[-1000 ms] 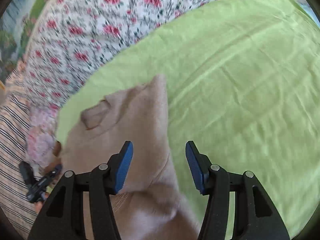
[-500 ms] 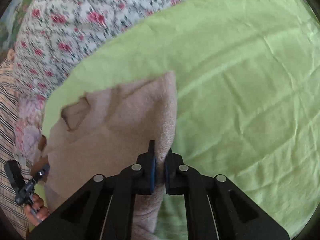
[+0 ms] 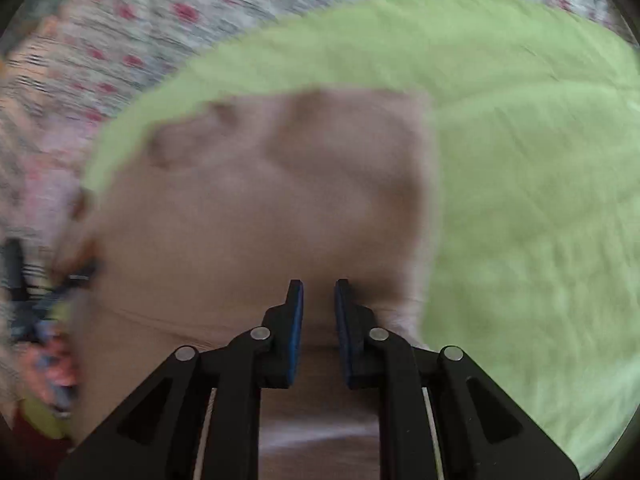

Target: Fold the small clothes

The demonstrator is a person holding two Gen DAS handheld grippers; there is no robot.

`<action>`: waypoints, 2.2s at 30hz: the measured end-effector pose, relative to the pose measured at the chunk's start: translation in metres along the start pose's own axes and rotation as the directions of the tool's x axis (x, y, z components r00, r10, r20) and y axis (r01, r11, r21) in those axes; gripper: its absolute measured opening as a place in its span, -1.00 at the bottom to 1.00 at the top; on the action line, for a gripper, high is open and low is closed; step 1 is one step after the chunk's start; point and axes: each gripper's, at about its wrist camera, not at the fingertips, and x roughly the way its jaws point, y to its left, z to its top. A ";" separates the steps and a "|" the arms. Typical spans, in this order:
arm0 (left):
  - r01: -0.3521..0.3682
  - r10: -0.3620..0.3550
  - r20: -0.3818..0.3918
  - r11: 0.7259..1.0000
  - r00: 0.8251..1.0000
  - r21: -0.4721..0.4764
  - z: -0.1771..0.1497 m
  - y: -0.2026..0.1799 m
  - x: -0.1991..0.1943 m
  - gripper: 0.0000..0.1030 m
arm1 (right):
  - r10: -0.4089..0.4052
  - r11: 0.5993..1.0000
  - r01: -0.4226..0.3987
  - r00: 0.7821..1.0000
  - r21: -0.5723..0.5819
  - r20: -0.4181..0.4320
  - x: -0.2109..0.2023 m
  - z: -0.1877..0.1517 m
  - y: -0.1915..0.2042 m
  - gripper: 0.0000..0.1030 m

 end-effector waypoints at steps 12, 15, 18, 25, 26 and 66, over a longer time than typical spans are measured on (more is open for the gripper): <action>-0.239 0.234 0.143 0.971 0.962 0.014 0.018 0.060 -0.083 0.44 | 0.151 0.988 -0.152 0.984 -0.003 0.097 -0.051 -0.034 0.043 -0.15; -0.312 0.305 0.147 0.950 0.941 0.024 0.039 0.077 -0.081 0.60 | 0.211 0.977 -0.209 0.975 -0.030 0.067 -0.045 -0.054 0.064 -0.13; -0.407 0.397 0.130 0.911 0.908 0.060 0.059 0.095 -0.065 0.63 | 0.249 0.968 -0.248 0.968 -0.034 0.033 -0.037 -0.066 0.078 -0.13; -0.555 0.557 0.008 0.827 0.831 0.090 0.082 0.156 -0.007 0.48 | 0.267 0.963 -0.267 0.964 -0.022 0.005 -0.029 -0.074 0.089 -0.13; -0.538 0.540 -0.005 0.839 0.841 0.086 0.081 0.163 -0.002 -0.11 | 0.269 0.963 -0.269 0.963 -0.022 0.005 -0.028 -0.074 0.090 -0.13; 0.056 -0.072 0.067 0.975 0.995 0.216 -0.030 -0.070 -0.025 0.32 | 0.254 0.942 -0.277 0.958 0.190 0.137 -0.017 -0.028 0.057 0.17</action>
